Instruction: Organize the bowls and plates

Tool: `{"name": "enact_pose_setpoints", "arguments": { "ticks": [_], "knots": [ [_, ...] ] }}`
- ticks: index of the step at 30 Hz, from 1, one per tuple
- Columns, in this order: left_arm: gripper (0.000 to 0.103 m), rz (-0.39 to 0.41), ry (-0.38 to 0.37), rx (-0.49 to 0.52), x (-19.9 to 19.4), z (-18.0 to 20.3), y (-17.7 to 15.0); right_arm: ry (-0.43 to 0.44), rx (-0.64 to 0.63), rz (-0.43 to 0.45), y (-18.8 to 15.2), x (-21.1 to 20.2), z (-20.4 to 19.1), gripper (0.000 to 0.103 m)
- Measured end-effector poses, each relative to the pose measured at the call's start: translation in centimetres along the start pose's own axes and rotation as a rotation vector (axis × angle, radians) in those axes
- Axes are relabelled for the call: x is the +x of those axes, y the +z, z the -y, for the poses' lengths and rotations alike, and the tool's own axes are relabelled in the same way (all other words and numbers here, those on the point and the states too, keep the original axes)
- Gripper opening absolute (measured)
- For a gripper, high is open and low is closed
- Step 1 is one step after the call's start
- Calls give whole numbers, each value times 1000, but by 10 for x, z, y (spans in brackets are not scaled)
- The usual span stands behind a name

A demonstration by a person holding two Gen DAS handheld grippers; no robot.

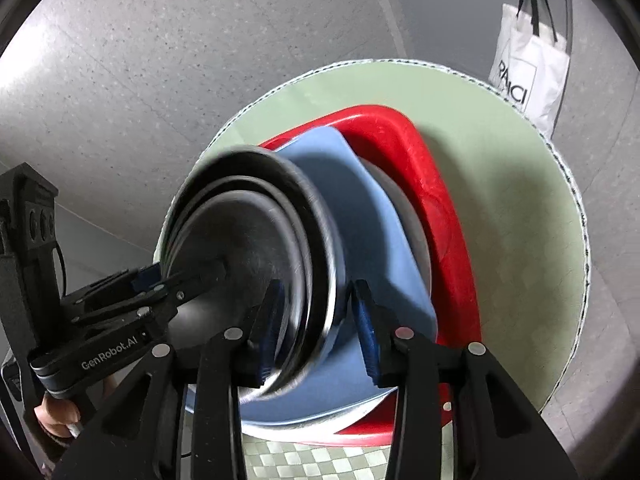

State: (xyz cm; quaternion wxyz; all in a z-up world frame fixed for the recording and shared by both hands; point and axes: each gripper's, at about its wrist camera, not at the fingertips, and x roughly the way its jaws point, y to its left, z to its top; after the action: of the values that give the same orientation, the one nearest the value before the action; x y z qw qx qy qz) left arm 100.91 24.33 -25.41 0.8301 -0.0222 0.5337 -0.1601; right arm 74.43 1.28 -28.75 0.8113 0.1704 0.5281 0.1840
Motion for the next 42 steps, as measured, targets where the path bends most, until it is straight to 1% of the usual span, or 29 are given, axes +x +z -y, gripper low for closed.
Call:
{"name": "enact_pose_setpoints", "arguments": {
  "ticks": [2, 3, 4, 5, 8, 9, 11, 13, 15, 17, 19, 20, 23, 25, 26, 27, 29, 30, 32, 33, 36, 38, 39, 42],
  "knots": [
    [40, 13, 1, 6, -2, 1, -3, -19, -2, 7, -2, -2, -2, 41],
    [43, 22, 1, 8, -5, 2, -5, -18, 0, 14, -2, -3, -3, 44],
    [44, 29, -5, 8, -9, 1, -9, -12, -1, 23, -4, -6, -4, 45],
    [49, 37, -6, 7, -13, 1, -11, -16, -5, 35, -5, -9, -6, 49],
    [65, 96, 28, 0, -38, -2, -27, -39, -21, 90, -11, -23, -13, 68],
    [67, 132, 55, 0, -55, -4, -37, -45, -26, 109, -14, -30, -16, 68],
    [69, 179, 88, 16, -75, -2, -48, -86, -41, 151, -23, -47, -23, 70],
    [69, 240, 128, 30, -100, 6, -62, -103, -54, 189, -31, -65, -29, 73],
    [76, 302, 160, 31, -130, 13, -83, -132, -88, 235, -41, -88, -38, 79],
    [77, 356, 179, 30, -152, 24, -100, -151, -128, 287, -53, -114, -48, 81],
    [77, 417, 204, 34, -181, 40, -124, -150, -151, 323, -63, -133, -54, 82],
    [79, 432, 210, 34, -190, 46, -134, -150, -168, 351, -72, -148, -58, 84],
    [86, 504, 231, 35, -230, 75, -175, -140, -203, 407, -98, -182, -65, 86],
    [88, 547, 259, 30, -250, 101, -206, -133, -226, 431, -113, -201, -65, 87],
    [90, 573, 273, 27, -263, 120, -225, -130, -239, 449, -126, -216, -63, 89],
    [94, 586, 277, 24, -268, 133, -234, -130, -247, 463, -136, -228, -62, 93],
    [99, 611, 295, 16, -286, 162, -268, -135, -267, 490, -157, -251, -56, 98],
    [99, 621, 307, 6, -297, 178, -287, -140, -279, 504, -170, -265, -54, 100],
    [100, 637, 304, 4, -314, 203, -318, -133, -295, 526, -196, -291, -46, 100],
    [100, 645, 304, 4, -323, 222, -340, -137, -300, 531, -205, -301, -42, 101],
    [102, 680, 302, -4, -353, 258, -393, -149, -299, 561, -239, -333, -32, 103],
    [102, 677, 295, -14, -370, 269, -420, -160, -292, 578, -262, -353, -29, 103],
    [102, 685, 284, -15, -385, 278, -441, -161, -291, 589, -274, -365, -28, 103],
    [102, 732, 308, -22, -420, 295, -490, -175, -300, 622, -309, -396, -32, 103]
  ]
}}
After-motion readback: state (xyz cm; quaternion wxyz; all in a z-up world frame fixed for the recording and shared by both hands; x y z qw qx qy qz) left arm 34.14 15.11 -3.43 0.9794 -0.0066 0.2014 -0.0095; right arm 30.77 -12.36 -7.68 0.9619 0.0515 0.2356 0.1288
